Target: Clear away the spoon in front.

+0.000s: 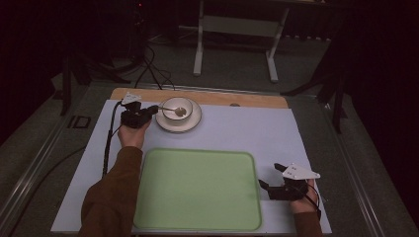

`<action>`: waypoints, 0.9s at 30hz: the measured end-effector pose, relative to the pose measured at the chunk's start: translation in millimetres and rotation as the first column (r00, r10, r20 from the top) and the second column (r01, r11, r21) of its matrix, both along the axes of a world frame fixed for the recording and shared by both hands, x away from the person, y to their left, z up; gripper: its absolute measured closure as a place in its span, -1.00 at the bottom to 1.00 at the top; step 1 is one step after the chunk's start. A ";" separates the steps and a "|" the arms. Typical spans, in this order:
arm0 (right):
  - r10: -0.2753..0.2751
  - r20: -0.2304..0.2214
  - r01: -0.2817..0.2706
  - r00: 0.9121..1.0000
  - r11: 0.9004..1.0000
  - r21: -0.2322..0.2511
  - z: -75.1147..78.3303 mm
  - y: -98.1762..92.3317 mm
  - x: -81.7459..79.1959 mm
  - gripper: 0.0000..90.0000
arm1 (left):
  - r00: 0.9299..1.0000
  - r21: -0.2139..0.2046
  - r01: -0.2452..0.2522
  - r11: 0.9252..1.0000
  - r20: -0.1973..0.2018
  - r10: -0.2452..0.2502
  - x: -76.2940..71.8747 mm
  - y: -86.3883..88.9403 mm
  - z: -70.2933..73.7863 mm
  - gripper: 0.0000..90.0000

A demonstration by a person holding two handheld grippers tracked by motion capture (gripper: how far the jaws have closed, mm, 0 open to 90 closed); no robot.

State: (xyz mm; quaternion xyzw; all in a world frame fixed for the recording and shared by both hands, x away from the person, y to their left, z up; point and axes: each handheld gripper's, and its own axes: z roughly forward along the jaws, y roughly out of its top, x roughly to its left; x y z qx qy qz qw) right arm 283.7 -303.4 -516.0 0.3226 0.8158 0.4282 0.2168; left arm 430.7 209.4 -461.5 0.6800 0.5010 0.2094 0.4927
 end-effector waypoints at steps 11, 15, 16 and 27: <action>0.000 0.000 0.000 1.000 1.000 -0.003 -0.2 0.3 0.1 -0.69 | 1.000 0.034 0.010 0.999 0.027 -0.011 -6.9 -4.5 7.3 0.98; 0.000 0.000 0.000 1.000 1.000 -0.002 0.0 0.0 0.1 -0.69 | 0.999 0.043 0.010 0.999 0.034 -0.012 -9.0 -3.9 9.6 0.98; -0.002 0.000 0.002 1.000 1.000 -0.001 0.1 -0.3 0.0 -0.69 | 0.999 0.046 0.010 0.999 0.035 -0.012 -10.0 -3.8 10.6 0.98; -0.003 0.002 0.003 1.000 1.000 0.000 0.2 -0.6 -0.1 -0.69 | 0.997 0.051 0.028 0.998 0.067 -0.031 -20.0 3.0 23.5 0.99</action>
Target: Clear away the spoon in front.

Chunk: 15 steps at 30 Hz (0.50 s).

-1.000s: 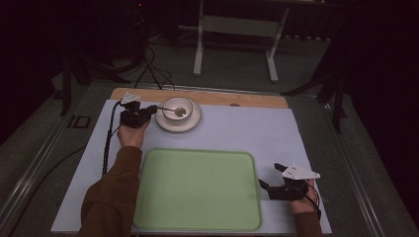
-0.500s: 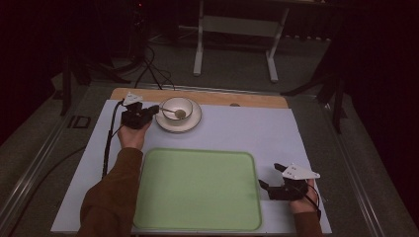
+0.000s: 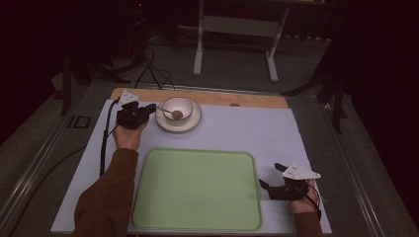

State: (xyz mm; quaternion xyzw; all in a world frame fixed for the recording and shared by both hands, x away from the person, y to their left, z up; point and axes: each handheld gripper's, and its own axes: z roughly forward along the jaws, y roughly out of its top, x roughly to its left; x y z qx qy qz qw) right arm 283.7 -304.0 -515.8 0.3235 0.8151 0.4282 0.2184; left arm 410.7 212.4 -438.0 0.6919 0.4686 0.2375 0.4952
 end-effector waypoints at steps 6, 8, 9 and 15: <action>-0.001 -0.001 0.001 1.000 1.000 0.000 -0.1 0.2 -0.1 -0.69 | 1.000 -0.001 0.005 1.000 0.023 -0.005 -7.5 6.8 9.8 0.99; -0.001 -0.001 0.001 1.000 1.000 -0.001 -0.1 0.2 -0.1 -0.69 | 0.999 -0.008 0.005 1.000 0.031 -0.004 -10.8 9.3 13.5 0.99; -0.001 0.000 0.001 1.000 1.000 0.000 0.0 0.1 -0.2 -0.69 | 0.999 -0.008 0.005 1.000 0.035 -0.004 -12.5 10.6 15.4 0.99; -0.002 -0.001 0.002 1.000 1.000 0.000 0.0 0.2 -0.4 -0.69 | 0.999 -0.001 0.013 1.000 0.048 -0.013 -23.4 15.7 26.4 0.99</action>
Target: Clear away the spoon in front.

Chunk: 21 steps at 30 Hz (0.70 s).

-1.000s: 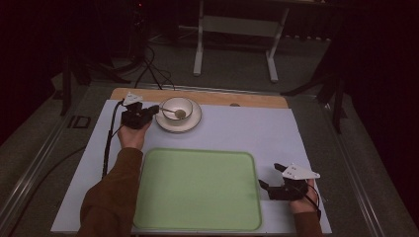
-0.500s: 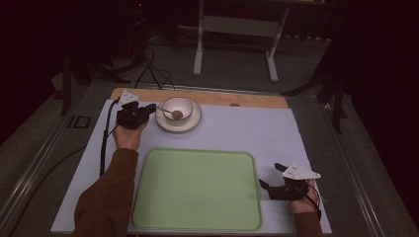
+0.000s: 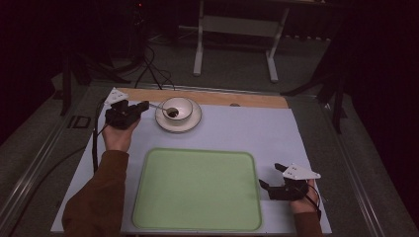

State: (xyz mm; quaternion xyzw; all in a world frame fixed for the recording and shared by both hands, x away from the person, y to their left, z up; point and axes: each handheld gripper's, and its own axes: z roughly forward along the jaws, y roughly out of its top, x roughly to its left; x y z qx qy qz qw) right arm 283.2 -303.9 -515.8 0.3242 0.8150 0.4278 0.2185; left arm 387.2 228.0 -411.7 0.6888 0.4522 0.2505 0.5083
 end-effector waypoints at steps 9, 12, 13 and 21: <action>0.000 -0.002 0.000 1.000 1.000 -0.002 -0.3 0.4 0.0 -0.69 | 1.000 0.031 0.021 0.999 0.002 -0.021 -14.7 4.3 9.4 0.99; 0.000 -0.003 0.000 1.000 1.000 -0.002 -0.3 0.4 -0.1 -0.69 | 1.000 0.042 0.026 0.999 0.000 -0.026 -18.8 5.1 11.2 0.99; 0.000 -0.002 0.000 1.000 1.000 -0.001 -0.1 0.3 -0.3 -0.69 | 1.000 0.041 0.028 0.999 -0.001 -0.028 -19.9 5.6 11.6 0.99; 0.000 -0.002 0.000 1.000 1.000 -0.001 -0.1 0.0 -0.4 -0.69 | 0.999 0.060 0.036 0.998 -0.024 -0.035 -25.9 10.1 8.4 0.99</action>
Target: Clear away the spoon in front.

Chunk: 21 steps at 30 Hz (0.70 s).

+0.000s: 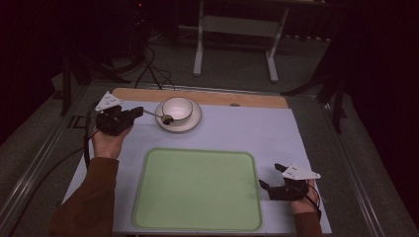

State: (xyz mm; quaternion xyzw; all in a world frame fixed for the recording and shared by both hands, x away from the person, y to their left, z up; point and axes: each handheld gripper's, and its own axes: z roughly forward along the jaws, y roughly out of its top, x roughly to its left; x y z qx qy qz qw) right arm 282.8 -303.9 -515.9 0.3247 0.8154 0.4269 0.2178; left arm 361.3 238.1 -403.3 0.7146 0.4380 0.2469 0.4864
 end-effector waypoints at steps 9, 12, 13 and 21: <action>0.000 -0.002 0.000 1.000 1.000 -0.002 0.0 0.3 -0.3 -0.69 | 1.000 0.021 0.018 1.000 -0.024 -0.017 -9.0 3.4 -2.8 0.99; 0.000 -0.002 0.000 1.000 1.000 -0.002 0.0 0.3 -0.3 -0.69 | 0.999 0.027 0.019 0.999 -0.035 -0.018 -12.6 5.4 -4.5 0.99; 0.000 -0.002 0.000 1.000 1.000 -0.002 0.0 0.2 -0.3 -0.69 | 0.999 0.027 0.019 0.999 -0.035 -0.018 -12.6 5.4 -4.5 0.99; 0.001 -0.002 -0.001 1.000 1.000 -0.004 -0.4 1.0 -0.2 -0.69 | 0.997 0.056 0.025 0.998 -0.075 -0.021 -24.4 9.0 -9.2 0.99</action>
